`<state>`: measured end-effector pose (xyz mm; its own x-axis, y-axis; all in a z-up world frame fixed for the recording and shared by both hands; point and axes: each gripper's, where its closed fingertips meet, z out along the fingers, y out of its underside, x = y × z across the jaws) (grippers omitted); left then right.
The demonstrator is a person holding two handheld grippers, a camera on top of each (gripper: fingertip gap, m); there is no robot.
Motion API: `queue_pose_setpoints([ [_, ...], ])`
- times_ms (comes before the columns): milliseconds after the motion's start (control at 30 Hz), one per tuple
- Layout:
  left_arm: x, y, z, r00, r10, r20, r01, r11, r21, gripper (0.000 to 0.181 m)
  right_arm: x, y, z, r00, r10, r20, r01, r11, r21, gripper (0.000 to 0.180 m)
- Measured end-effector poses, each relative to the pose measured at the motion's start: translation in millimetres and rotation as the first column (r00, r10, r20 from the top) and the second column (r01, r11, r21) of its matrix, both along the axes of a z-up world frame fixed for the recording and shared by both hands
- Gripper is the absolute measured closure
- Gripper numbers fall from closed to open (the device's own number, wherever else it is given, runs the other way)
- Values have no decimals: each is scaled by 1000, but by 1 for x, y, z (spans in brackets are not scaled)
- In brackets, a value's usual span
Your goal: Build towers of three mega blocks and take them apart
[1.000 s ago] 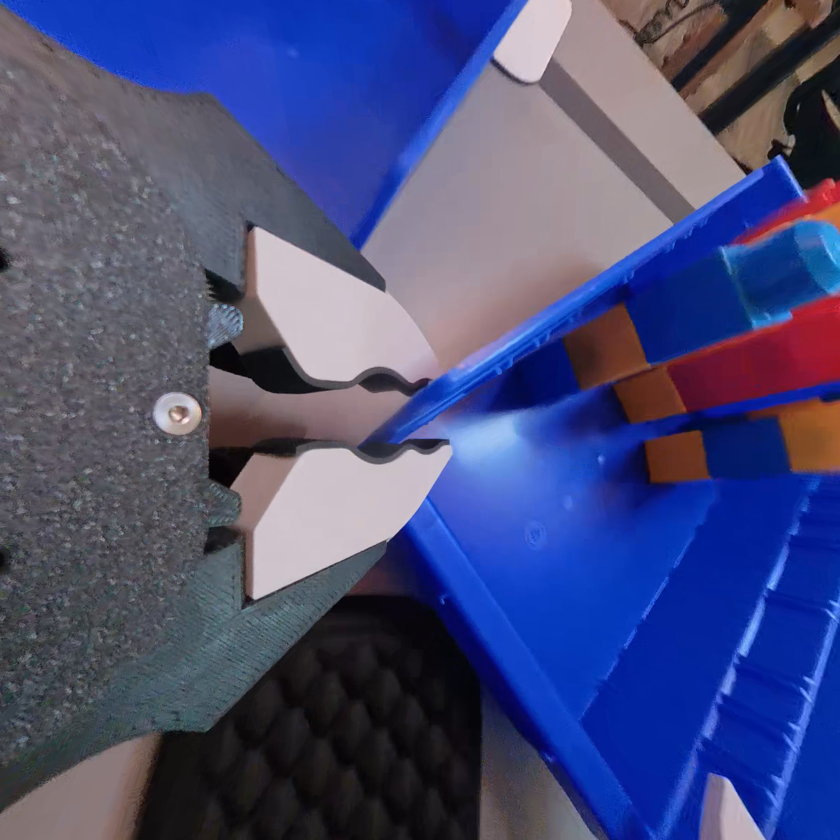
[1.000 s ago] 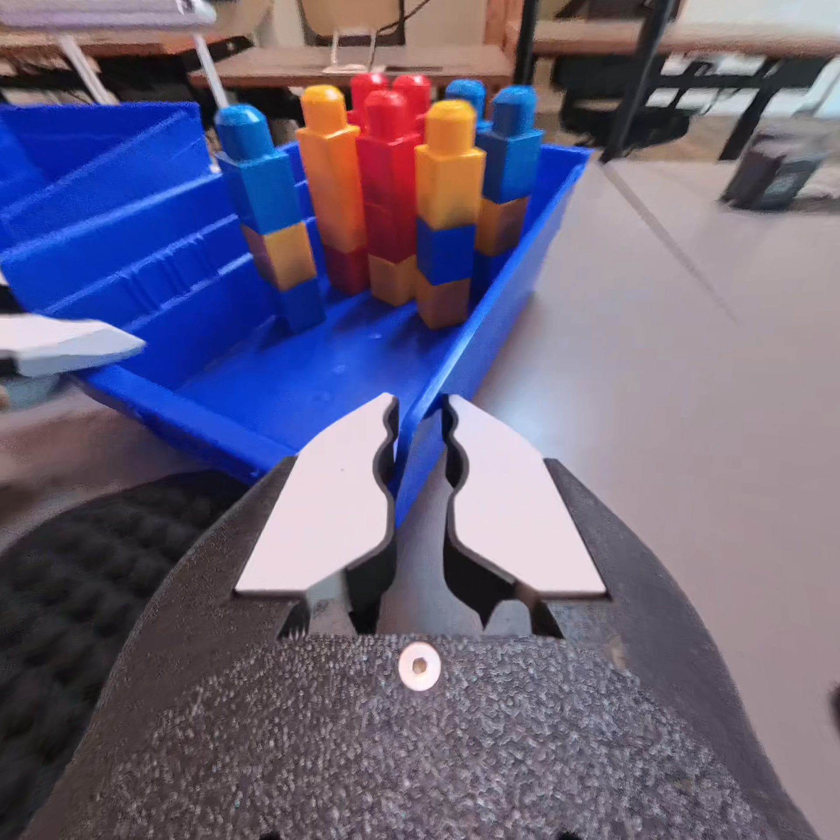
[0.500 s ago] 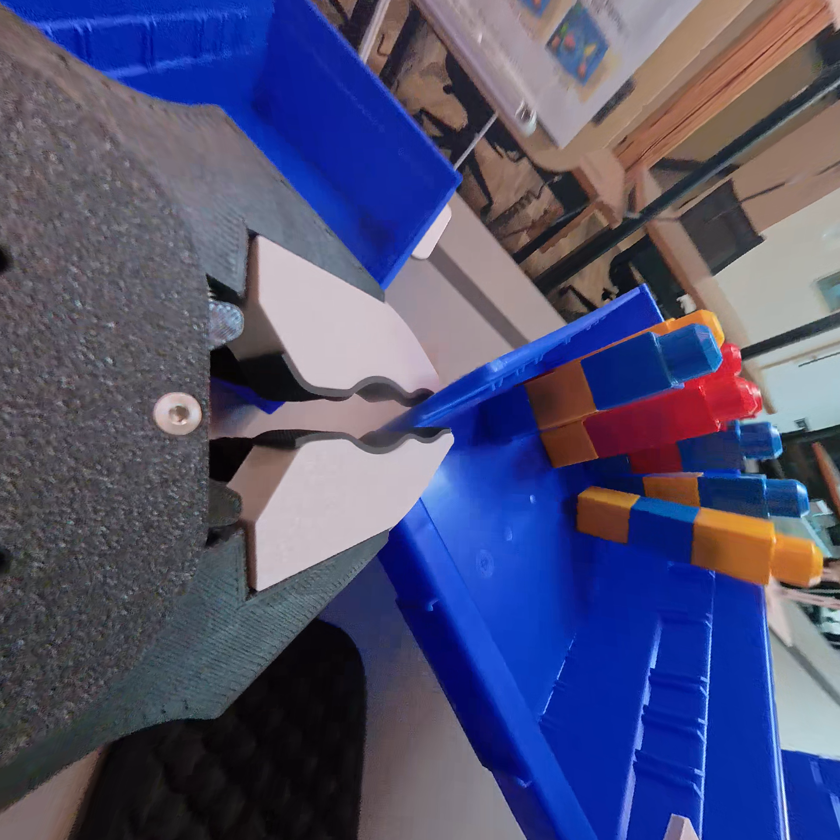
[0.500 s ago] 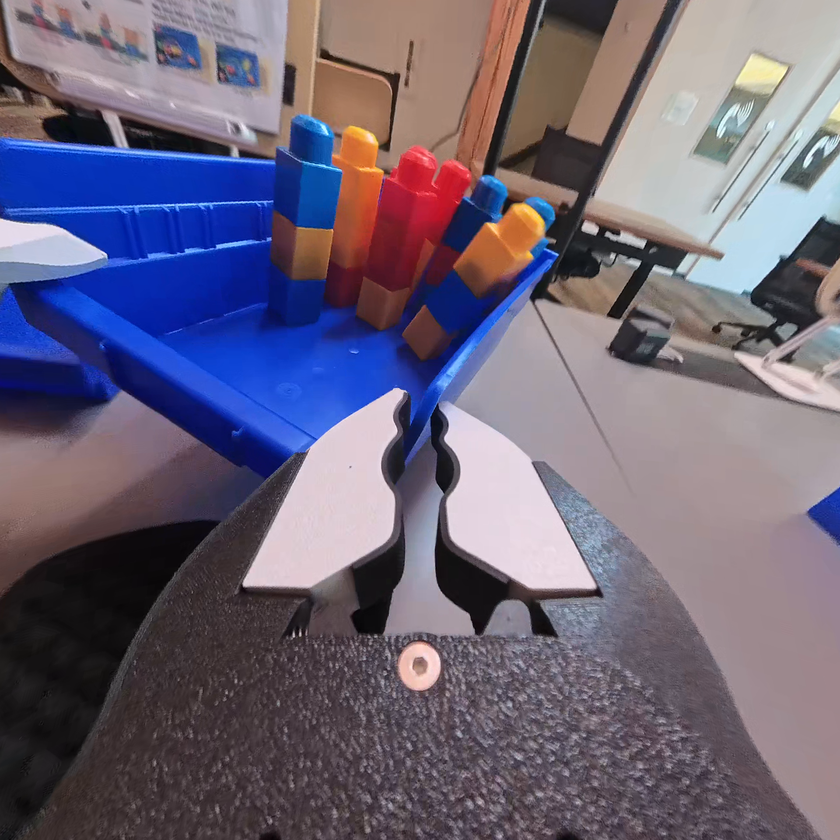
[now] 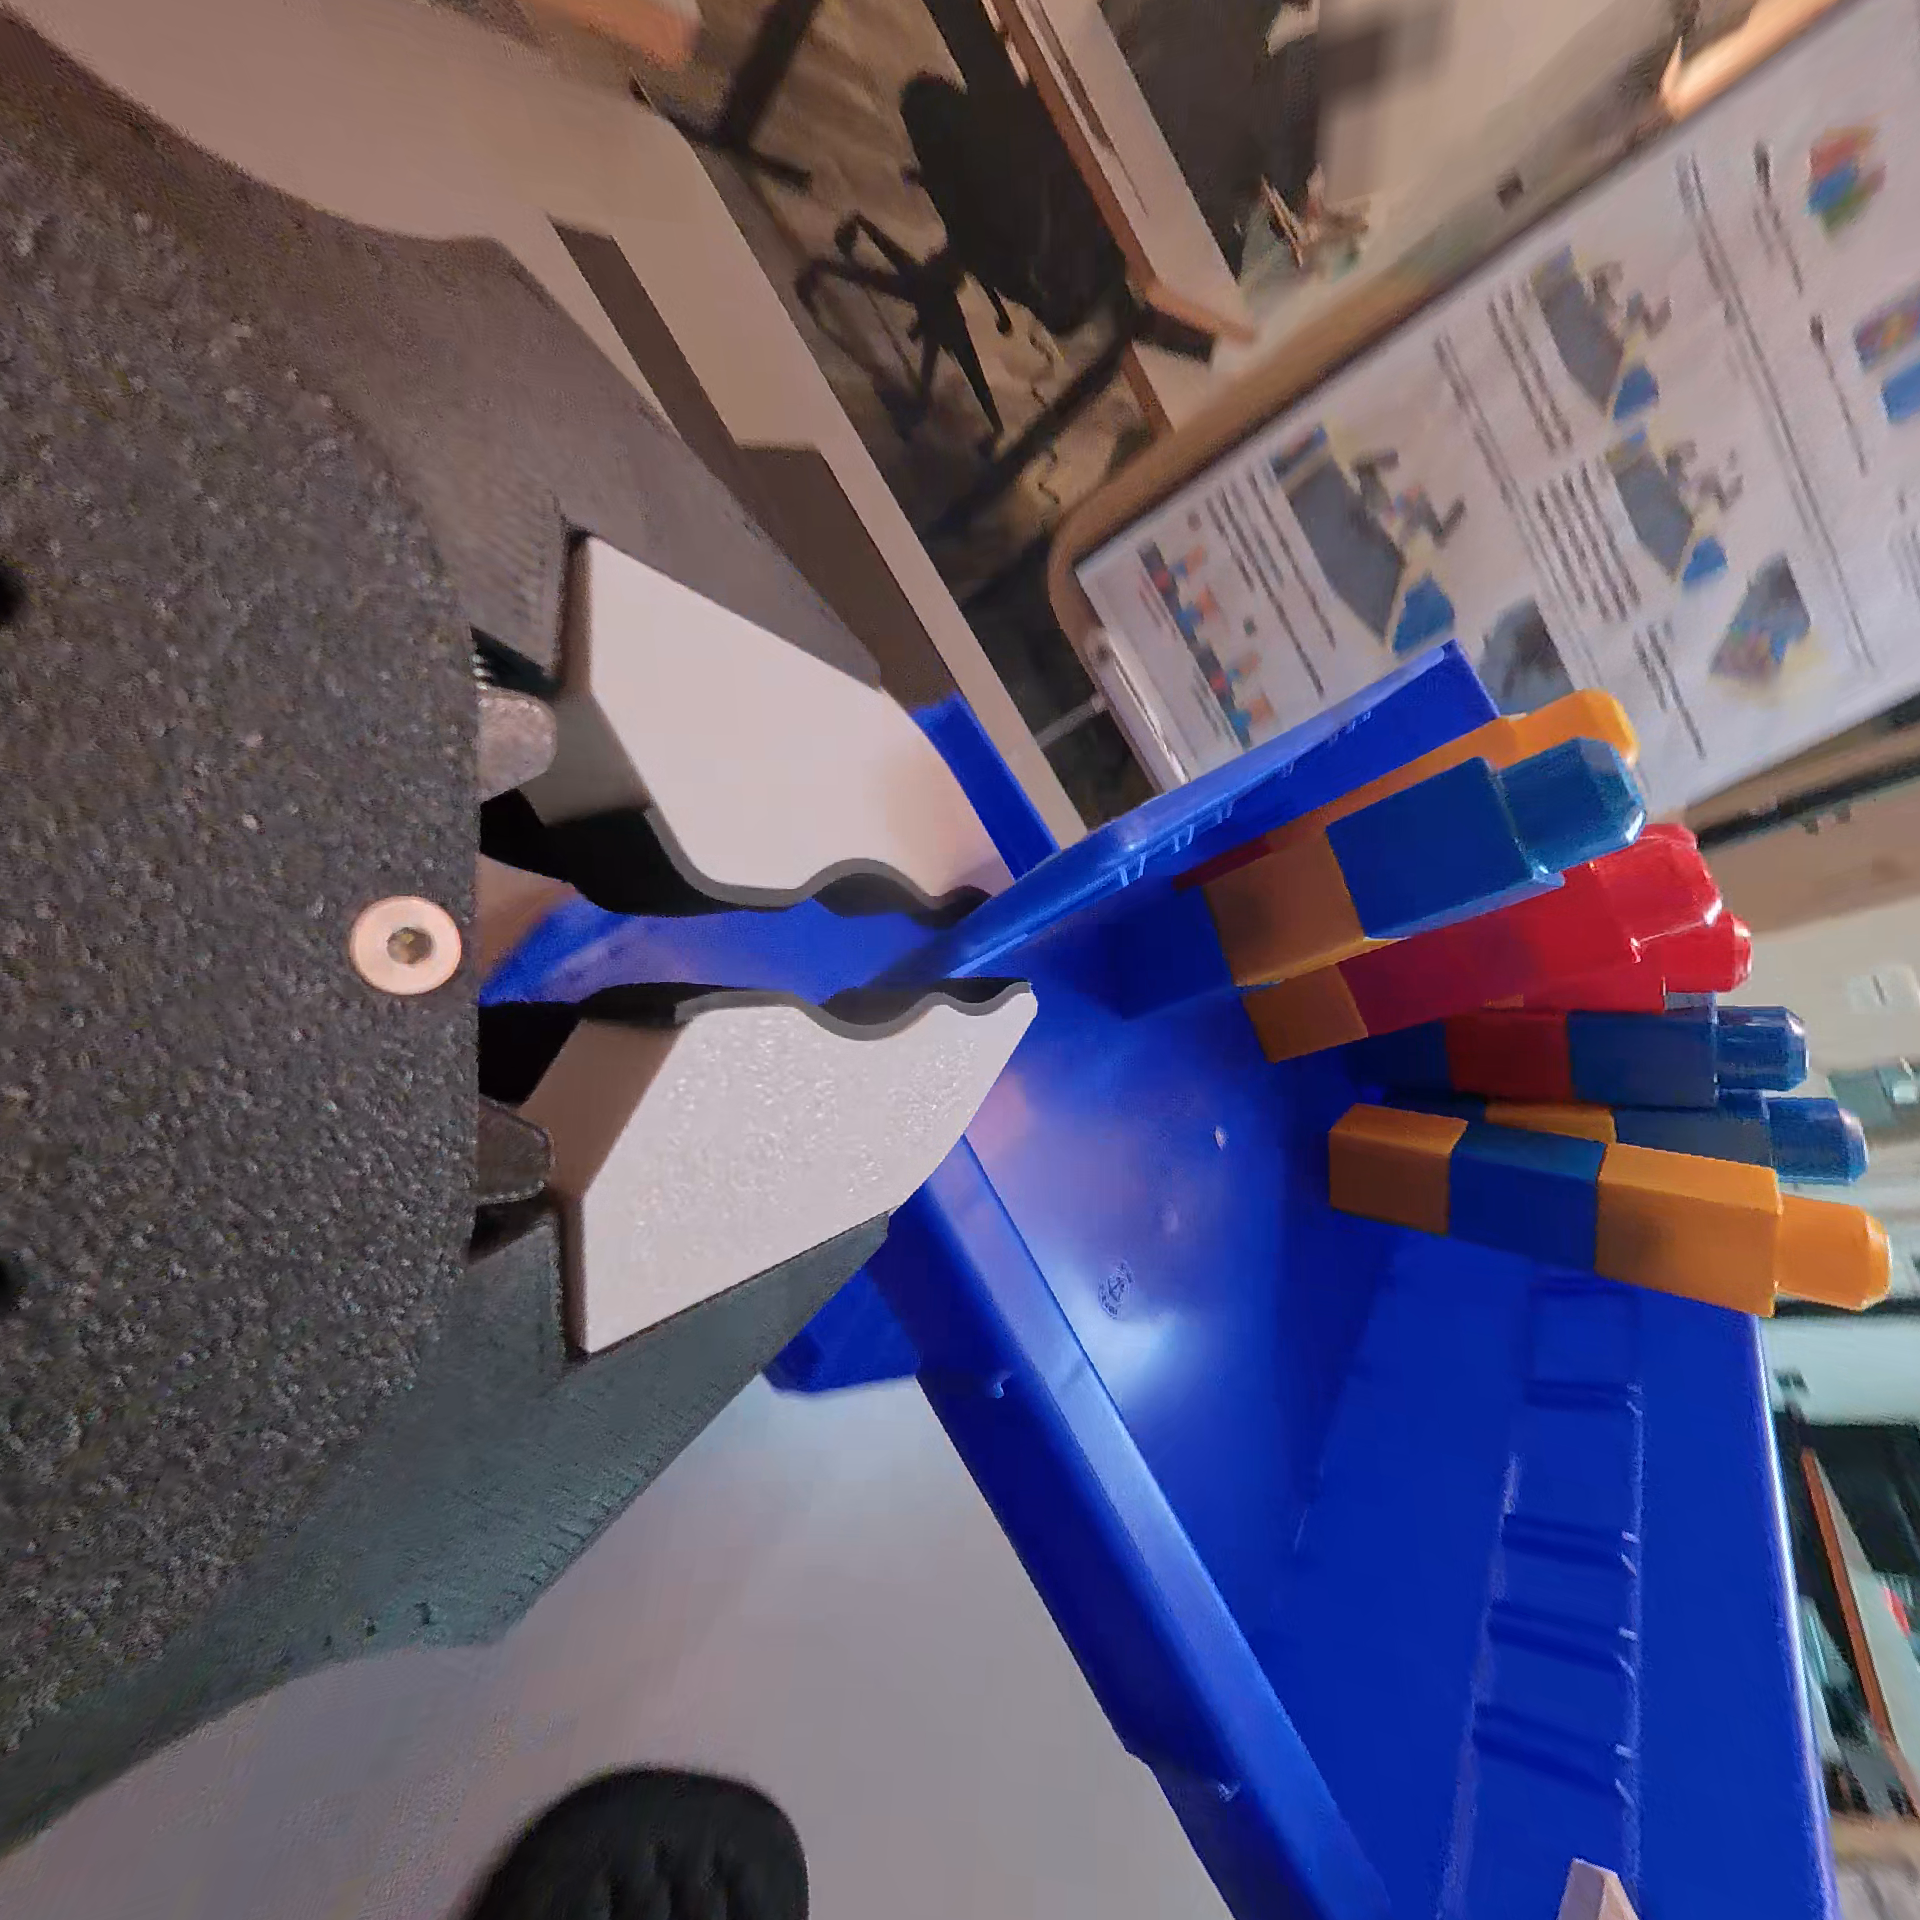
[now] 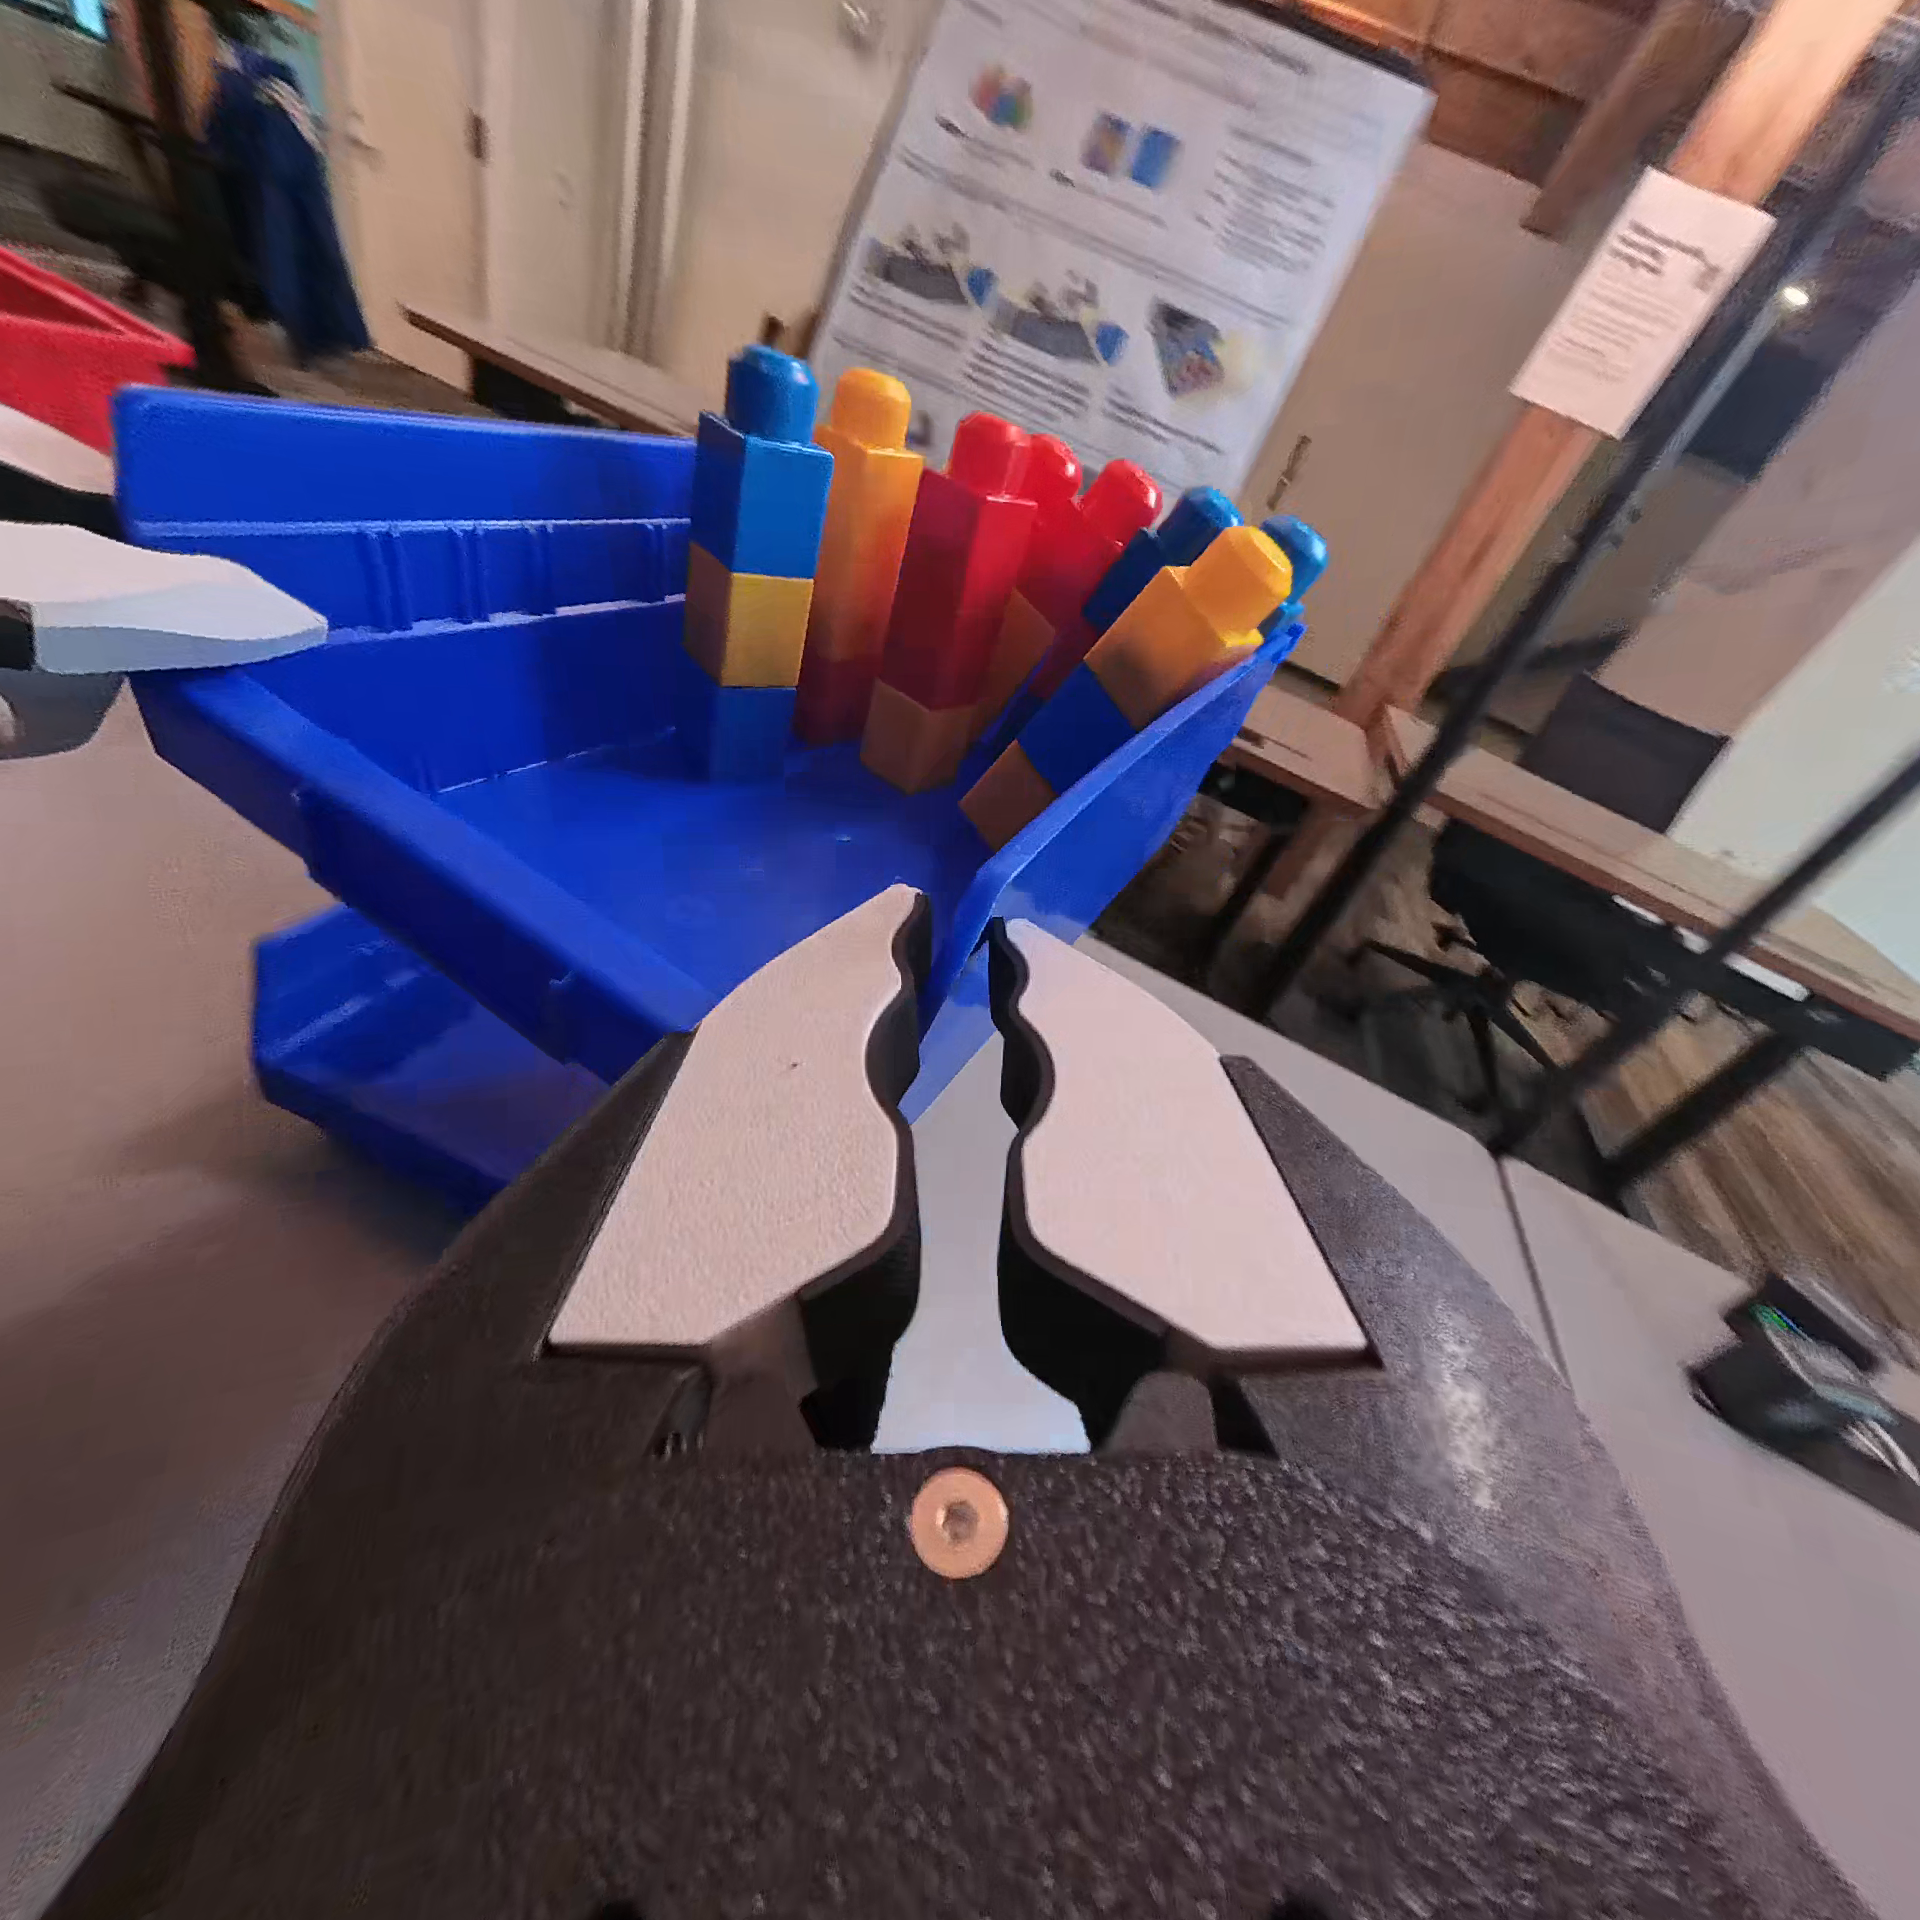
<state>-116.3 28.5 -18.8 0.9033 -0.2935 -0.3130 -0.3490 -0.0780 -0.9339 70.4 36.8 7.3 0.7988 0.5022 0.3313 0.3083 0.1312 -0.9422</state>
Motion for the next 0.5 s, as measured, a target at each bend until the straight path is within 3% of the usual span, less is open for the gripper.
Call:
queue_pose_setpoints([
  [233, -139, -41, 3, 963, 267, 12, -267, 964, 1, 173, -143, 0, -2, 973, 230, -8, -230, 973, -9, 169],
  [500, -262, -85, -44, 862, 506, 38, -505, 863, -32, 174, -285, -1, -62, 903, 421, -83, -428, 895, -126, 170],
])
